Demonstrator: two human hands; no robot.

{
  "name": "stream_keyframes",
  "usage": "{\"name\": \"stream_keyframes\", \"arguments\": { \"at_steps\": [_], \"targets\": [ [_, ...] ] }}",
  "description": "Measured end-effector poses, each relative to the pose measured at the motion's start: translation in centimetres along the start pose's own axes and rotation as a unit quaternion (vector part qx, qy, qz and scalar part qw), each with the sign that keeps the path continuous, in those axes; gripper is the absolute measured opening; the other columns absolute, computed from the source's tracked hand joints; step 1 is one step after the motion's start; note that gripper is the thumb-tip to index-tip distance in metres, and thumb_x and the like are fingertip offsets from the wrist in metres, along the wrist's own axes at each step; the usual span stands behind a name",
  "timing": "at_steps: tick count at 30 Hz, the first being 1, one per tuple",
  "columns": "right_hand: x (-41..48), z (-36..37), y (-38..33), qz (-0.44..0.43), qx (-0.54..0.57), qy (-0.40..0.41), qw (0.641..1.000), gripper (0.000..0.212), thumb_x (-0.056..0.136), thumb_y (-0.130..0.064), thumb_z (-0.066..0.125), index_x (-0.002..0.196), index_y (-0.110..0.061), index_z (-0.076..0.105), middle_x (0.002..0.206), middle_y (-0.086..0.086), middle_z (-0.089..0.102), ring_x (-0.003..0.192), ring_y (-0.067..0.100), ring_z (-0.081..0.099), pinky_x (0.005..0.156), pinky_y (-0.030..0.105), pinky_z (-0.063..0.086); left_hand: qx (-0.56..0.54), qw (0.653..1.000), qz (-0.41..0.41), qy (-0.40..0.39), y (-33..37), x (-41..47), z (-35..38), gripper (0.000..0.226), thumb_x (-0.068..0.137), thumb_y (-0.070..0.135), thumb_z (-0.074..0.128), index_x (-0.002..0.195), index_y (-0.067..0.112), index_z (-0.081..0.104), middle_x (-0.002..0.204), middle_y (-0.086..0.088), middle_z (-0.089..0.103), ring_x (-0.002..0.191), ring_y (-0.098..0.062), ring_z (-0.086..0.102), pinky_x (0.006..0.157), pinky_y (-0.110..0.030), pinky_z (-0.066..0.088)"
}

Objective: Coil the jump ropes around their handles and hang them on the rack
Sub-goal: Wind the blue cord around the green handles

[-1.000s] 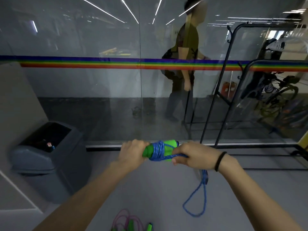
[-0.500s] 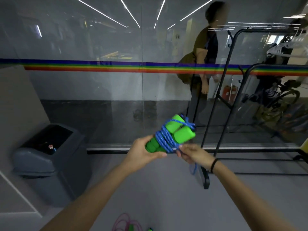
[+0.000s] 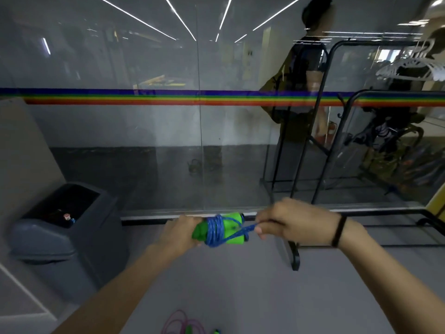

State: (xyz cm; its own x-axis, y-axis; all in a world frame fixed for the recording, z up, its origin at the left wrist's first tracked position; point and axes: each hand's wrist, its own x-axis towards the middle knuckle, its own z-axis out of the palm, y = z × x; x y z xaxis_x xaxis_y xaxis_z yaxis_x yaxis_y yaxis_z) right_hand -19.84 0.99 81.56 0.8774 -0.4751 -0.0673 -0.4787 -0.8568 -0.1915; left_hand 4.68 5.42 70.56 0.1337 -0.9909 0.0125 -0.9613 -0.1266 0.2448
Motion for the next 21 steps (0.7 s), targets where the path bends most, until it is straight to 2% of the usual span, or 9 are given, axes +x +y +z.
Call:
{"name": "stream_keyframes", "arguments": {
  "at_steps": [4, 6, 9, 11, 13, 14, 16, 18, 21],
  "targets": [
    [1.6, -2.4, 1.6, -0.033, 0.08, 0.127, 0.988, 0.019, 0.086, -0.039, 0.056, 0.081, -0.025, 0.068, 0.071, -0.014, 0.063, 0.07, 0.003, 0.059, 0.069, 0.024, 0.046, -0.074, 0.98, 0.14, -0.123, 1.8, -0.8, -0.2, 0.029, 0.066, 0.018, 0.078, 0.089, 0.012, 0.063, 0.082, -0.004, 0.067, 0.075, -0.009, 0.058, 0.054, -0.018, 0.032],
    [2.7, -2.1, 3.4, -0.017, 0.168, 0.186, 0.968, 0.014, 0.086, -0.029, 0.059, 0.074, -0.027, 0.066, 0.066, -0.017, 0.064, 0.067, 0.0, 0.059, 0.067, 0.017, 0.043, -0.11, 0.968, 0.194, -0.117, 2.6, -1.3, -0.7, 0.026, 0.065, 0.019, 0.078, 0.085, 0.012, 0.062, 0.072, 0.004, 0.06, 0.062, 0.001, 0.05, 0.054, -0.014, 0.032],
    [3.9, -0.3, 4.6, 0.032, 0.286, 0.24, 0.927, 0.025, 0.089, -0.012, 0.054, 0.068, -0.022, 0.062, 0.054, -0.022, 0.06, 0.054, -0.007, 0.051, 0.059, 0.007, 0.036, -0.22, 0.943, 0.241, -0.06, 4.3, -2.1, -1.7, 0.026, 0.067, 0.018, 0.079, 0.087, 0.013, 0.065, 0.071, 0.003, 0.059, 0.062, 0.005, 0.048, 0.059, -0.014, 0.037],
    [4.1, 1.3, 4.8, 0.059, 0.372, 0.247, 0.893, 0.036, 0.092, -0.004, 0.047, 0.063, -0.017, 0.063, 0.048, -0.014, 0.059, 0.049, -0.005, 0.05, 0.056, 0.005, 0.037, -0.338, 0.912, 0.228, -0.033, 5.5, -2.4, -2.6, 0.027, 0.065, 0.013, 0.081, 0.087, 0.021, 0.068, 0.071, 0.01, 0.062, 0.066, 0.005, 0.049, 0.061, -0.017, 0.041],
    [4.2, 3.3, 4.4, 0.133, 0.499, 0.235, 0.823, 0.048, 0.094, -0.003, 0.041, 0.057, -0.025, 0.061, 0.063, 0.0, 0.066, 0.054, 0.002, 0.052, 0.061, 0.014, 0.043, -0.431, 0.88, 0.201, -0.004, 6.2, -2.4, -3.1, 0.034, 0.062, 0.009, 0.082, 0.085, 0.03, 0.067, 0.073, 0.017, 0.064, 0.07, 0.004, 0.052, 0.066, -0.018, 0.044],
    [4.3, 4.3, 4.2, 0.173, 0.526, 0.233, 0.799, 0.045, 0.093, -0.005, 0.043, 0.056, -0.026, 0.057, 0.061, 0.009, 0.064, 0.05, 0.004, 0.052, 0.056, 0.014, 0.044, -0.463, 0.867, 0.183, 0.022, 6.4, -2.3, -3.2, 0.037, 0.062, 0.006, 0.082, 0.085, 0.03, 0.067, 0.074, 0.018, 0.065, 0.071, 0.003, 0.054, 0.068, -0.017, 0.046],
    [4.6, 6.1, 3.9, 0.169, 0.497, 0.264, 0.809, 0.04, 0.087, -0.009, 0.053, 0.049, -0.021, 0.056, 0.042, 0.006, 0.043, 0.03, 0.003, 0.035, 0.036, 0.012, 0.028, -0.524, 0.838, 0.129, 0.083, 6.5, -2.0, -3.3, 0.036, 0.063, -0.003, 0.08, 0.082, 0.023, 0.066, 0.067, 0.017, 0.067, 0.066, 0.001, 0.056, 0.064, -0.016, 0.049],
    [4.8, 7.3, 3.7, 0.145, 0.454, 0.291, 0.83, 0.043, 0.092, -0.018, 0.052, 0.049, -0.021, 0.06, 0.041, -0.003, 0.029, 0.033, 0.002, 0.022, 0.036, 0.016, 0.018, -0.583, 0.801, 0.063, 0.118, 6.6, -1.5, -3.3, 0.027, 0.065, -0.006, 0.077, 0.077, 0.015, 0.064, 0.059, 0.011, 0.066, 0.057, -0.005, 0.057, 0.057, -0.02, 0.051],
    [4.3, 8.2, 3.5, 0.14, 0.402, 0.298, 0.855, 0.04, 0.093, -0.026, 0.048, 0.053, -0.021, 0.053, 0.036, -0.009, 0.034, 0.037, 0.003, 0.029, 0.043, 0.018, 0.023, -0.605, 0.782, -0.014, 0.149, 6.4, -0.7, -2.7, 0.021, 0.068, -0.004, 0.075, 0.073, 0.012, 0.063, 0.049, 0.012, 0.062, 0.046, 0.0, 0.054, 0.048, -0.016, 0.048]
  ]
}}
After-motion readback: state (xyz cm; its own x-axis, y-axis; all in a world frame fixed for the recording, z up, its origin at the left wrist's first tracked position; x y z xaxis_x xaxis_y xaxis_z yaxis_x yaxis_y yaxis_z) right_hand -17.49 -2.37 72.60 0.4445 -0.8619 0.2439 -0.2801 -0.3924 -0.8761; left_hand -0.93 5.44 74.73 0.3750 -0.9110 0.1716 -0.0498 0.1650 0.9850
